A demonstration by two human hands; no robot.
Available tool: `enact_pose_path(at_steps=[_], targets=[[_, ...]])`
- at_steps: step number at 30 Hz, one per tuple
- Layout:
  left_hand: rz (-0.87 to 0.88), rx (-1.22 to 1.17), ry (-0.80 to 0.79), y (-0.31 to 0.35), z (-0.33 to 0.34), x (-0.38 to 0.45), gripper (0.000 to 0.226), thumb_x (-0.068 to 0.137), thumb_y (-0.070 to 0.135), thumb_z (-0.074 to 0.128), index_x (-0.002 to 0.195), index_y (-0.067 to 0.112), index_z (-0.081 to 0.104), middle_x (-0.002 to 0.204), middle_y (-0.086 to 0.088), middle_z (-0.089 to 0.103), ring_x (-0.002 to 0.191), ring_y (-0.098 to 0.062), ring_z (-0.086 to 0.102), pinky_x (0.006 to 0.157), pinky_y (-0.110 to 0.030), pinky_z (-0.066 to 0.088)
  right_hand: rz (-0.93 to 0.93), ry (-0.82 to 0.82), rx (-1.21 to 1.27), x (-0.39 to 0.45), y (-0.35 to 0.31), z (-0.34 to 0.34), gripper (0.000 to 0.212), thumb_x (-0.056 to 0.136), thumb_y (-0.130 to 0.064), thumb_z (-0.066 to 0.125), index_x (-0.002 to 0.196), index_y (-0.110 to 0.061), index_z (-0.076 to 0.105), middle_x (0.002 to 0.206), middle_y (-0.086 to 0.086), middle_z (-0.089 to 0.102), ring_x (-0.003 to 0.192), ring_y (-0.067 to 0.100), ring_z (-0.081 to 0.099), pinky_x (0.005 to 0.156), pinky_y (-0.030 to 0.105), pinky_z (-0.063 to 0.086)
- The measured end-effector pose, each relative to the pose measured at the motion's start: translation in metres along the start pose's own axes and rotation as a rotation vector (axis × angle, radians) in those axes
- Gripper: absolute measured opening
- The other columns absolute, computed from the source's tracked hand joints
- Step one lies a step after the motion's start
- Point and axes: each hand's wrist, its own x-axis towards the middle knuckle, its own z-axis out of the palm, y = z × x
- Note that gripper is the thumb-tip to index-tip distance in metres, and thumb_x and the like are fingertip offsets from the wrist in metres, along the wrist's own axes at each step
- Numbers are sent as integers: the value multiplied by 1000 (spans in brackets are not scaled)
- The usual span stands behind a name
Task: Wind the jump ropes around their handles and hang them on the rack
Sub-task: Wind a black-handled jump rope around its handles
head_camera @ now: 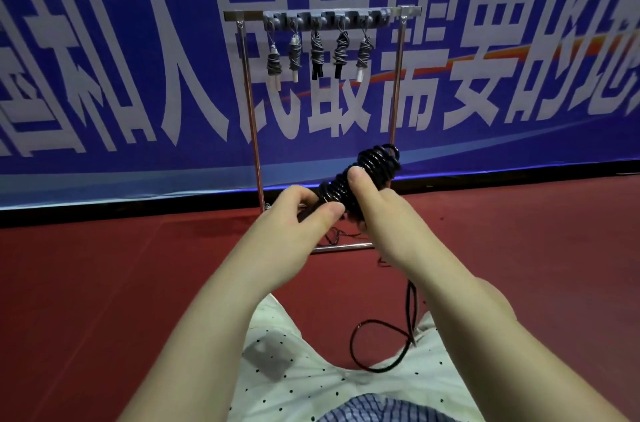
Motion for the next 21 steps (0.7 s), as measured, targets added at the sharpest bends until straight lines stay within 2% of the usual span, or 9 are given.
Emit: enact_pose_path(at_steps=[2, 4, 6, 8, 12, 14, 17, 20, 21], targets=[[22, 0, -23, -3, -1, 1, 34, 75, 62, 50, 94, 34, 54, 81, 14, 60, 76, -5, 55, 70, -30, 39, -13, 21, 52, 0, 1, 1, 57, 90, -64, 30, 62, -14, 38, 54, 1, 35, 46, 14, 28, 55, 30, 23], [34, -79, -101, -3, -1, -1, 39, 76, 65, 56, 95, 31, 57, 66, 21, 59, 62, 2, 52, 65, -27, 38, -17, -11, 172, 1, 4, 1, 48, 83, -61, 35, 56, -21, 36, 44, -7, 33, 37, 8, 27, 51, 28, 22], [4, -201, -189, -1, -1, -3, 52, 66, 65, 68, 99, 27, 58, 60, 23, 58, 52, 6, 52, 58, -23, 38, -8, -75, 313, -1, 8, 2, 37, 75, -55, 33, 55, -25, 36, 44, -9, 31, 36, 5, 23, 47, 24, 20], [-32, -306, -262, -3, -1, -5, 61, 54, 60, 77, 100, 25, 59, 63, 19, 61, 50, 2, 52, 50, -21, 35, -26, -150, 467, -3, 11, 3, 33, 73, -52, 36, 59, -22, 35, 49, -6, 28, 39, 5, 21, 41, 20, 19], [-110, -495, -398, -4, -4, -11, 48, 49, 54, 66, 82, 19, 61, 62, -1, 65, 47, -13, 55, 45, -18, 35, -118, -229, 579, -2, 16, 4, 40, 60, -58, 45, 61, -19, 37, 48, -10, 35, 38, 3, 25, 39, 15, 23], [-112, -501, -391, -2, -3, -12, 40, 56, 47, 69, 81, 17, 60, 60, -3, 66, 47, -15, 58, 51, -22, 37, -134, -225, 571, 0, 16, 4, 39, 62, -60, 44, 58, -21, 38, 48, -10, 34, 40, 4, 25, 40, 16, 22], [-101, -432, -333, 0, 3, -11, 30, 65, 39, 77, 78, 18, 60, 60, -1, 67, 49, -14, 61, 61, -30, 37, -78, -196, 496, 1, 13, 3, 38, 76, -55, 37, 61, -20, 36, 45, -10, 32, 39, 5, 23, 41, 19, 19], [-68, -301, -201, -8, 10, -6, 32, 62, 44, 80, 71, 19, 63, 61, 3, 66, 57, -15, 61, 68, -39, 46, -34, -201, 359, 2, 13, 0, 45, 97, -47, 33, 62, -19, 34, 44, -9, 28, 39, 6, 20, 43, 22, 18], [-48, -207, -141, -10, 12, -5, 31, 65, 45, 79, 69, 19, 63, 60, 6, 63, 58, -15, 59, 68, -38, 47, -32, -206, 303, 3, 15, 0, 45, 100, -43, 31, 62, -18, 33, 45, -8, 28, 39, 6, 20, 44, 22, 18]])
